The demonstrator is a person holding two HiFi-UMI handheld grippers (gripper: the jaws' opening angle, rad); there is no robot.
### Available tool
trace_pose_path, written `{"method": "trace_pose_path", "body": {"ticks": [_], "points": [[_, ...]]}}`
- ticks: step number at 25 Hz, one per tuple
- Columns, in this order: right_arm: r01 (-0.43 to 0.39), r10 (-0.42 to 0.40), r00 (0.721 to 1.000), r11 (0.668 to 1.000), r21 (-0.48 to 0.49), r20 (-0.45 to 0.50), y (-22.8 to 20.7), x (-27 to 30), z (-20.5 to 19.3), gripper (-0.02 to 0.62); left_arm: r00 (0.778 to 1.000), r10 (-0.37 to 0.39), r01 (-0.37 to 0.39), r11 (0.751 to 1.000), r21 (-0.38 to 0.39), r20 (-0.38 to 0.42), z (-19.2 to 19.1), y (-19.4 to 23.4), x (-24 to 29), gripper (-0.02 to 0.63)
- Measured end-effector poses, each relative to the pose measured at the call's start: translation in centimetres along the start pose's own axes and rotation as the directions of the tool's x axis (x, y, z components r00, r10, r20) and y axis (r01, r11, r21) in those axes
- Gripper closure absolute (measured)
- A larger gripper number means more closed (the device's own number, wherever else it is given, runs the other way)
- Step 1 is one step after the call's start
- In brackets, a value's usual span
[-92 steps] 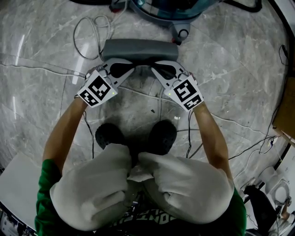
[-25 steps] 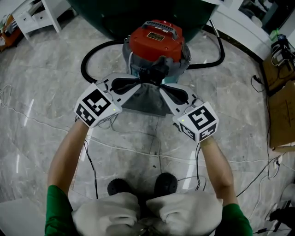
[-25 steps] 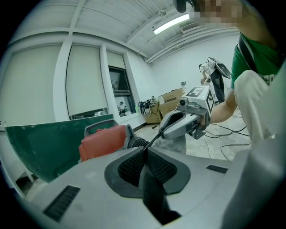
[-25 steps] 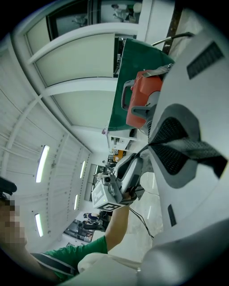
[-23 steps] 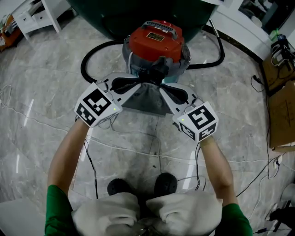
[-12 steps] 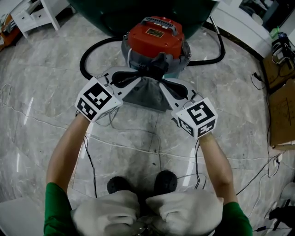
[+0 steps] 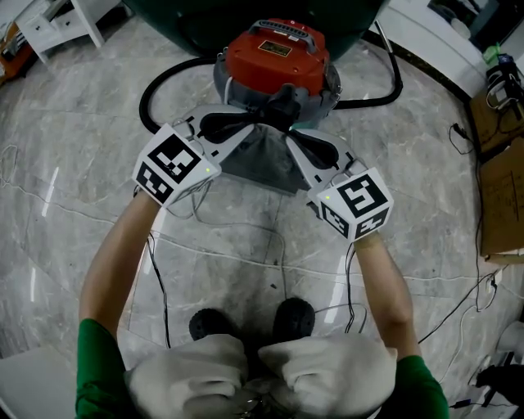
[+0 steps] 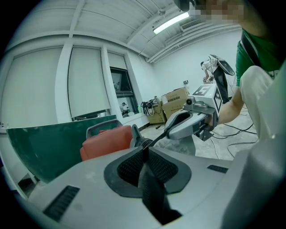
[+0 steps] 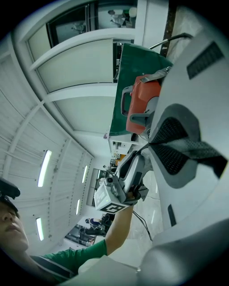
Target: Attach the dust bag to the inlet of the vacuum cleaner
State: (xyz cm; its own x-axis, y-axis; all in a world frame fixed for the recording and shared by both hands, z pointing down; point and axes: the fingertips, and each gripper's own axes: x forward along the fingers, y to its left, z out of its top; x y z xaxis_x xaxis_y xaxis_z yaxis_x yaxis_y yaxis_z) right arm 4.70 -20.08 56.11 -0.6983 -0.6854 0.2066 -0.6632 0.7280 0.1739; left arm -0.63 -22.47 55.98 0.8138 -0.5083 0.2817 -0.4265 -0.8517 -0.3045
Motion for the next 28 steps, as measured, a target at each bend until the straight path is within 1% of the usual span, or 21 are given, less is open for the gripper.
{"method": "trace_pose_path", "body": {"ticks": [7, 18, 24, 28], "points": [[-0.015, 0.015, 1.000, 1.000, 0.015, 0.008, -0.6, 0.0, 0.2, 0.572, 1.000, -0.004, 0.004, 1.000, -0.006, 0.003, 0.3, 0.3, 0.6, 0.568], [-0.013, 0.012, 1.000, 0.999, 0.037, 0.026, -1.2, 0.3, 0.3, 0.572, 1.000, -0.015, 0.015, 1.000, -0.002, 0.019, 0.4, 0.6, 1.0, 0.566], [-0.016, 0.015, 1.000, 0.999, 0.036, 0.024, -1.6, 0.7, 0.4, 0.572, 0.999, -0.028, 0.029, 0.999, -0.033, 0.042, -0.1, 1.2, 1.3, 0.565], [-0.014, 0.013, 1.000, 0.998, 0.053, 0.027, -2.1, 1.0, 0.5, 0.572, 0.998, -0.029, 0.032, 0.998, -0.053, 0.059, -0.1, 1.4, 1.5, 0.565]]}}
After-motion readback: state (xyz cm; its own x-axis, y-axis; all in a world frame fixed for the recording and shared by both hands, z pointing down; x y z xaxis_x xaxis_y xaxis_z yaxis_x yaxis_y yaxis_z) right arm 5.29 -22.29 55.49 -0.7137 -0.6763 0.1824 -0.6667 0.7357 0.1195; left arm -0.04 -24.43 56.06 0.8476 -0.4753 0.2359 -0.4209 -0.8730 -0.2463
